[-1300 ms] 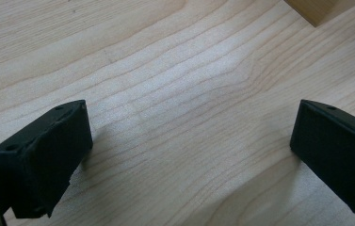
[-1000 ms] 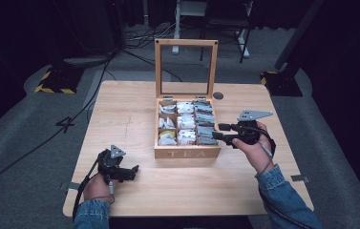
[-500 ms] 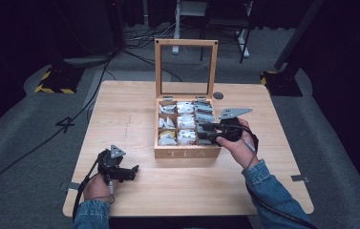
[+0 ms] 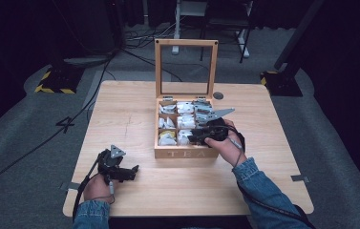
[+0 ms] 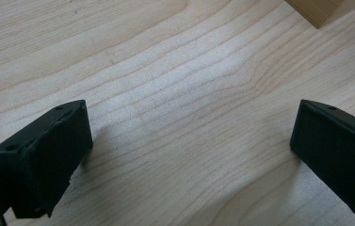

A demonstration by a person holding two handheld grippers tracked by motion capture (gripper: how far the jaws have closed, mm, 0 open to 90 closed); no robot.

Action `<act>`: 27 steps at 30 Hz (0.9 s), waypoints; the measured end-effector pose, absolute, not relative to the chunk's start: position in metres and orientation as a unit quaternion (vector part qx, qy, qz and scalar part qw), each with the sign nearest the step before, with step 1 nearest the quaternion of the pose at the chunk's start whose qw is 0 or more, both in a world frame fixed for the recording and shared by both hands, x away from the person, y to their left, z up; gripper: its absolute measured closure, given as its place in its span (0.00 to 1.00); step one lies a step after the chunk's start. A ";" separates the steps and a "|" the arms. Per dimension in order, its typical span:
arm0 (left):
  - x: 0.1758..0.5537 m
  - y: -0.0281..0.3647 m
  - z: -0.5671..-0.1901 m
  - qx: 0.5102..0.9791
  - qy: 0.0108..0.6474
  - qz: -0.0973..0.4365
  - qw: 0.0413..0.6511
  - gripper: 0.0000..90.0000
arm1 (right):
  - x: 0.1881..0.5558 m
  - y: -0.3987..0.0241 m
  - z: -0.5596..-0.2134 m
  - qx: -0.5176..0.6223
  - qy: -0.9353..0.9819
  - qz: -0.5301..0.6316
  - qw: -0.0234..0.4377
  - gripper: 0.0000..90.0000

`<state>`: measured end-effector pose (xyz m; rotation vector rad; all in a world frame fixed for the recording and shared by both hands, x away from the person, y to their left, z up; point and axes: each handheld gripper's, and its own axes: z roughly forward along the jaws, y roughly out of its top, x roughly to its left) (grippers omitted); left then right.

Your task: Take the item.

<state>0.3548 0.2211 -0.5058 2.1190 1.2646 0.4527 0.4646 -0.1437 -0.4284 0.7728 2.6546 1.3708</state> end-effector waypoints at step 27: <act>0.353 0.221 -0.506 0.799 0.484 0.174 0.311 0.00 | 0.469 -0.125 -0.447 0.244 0.881 0.406 0.001 0.83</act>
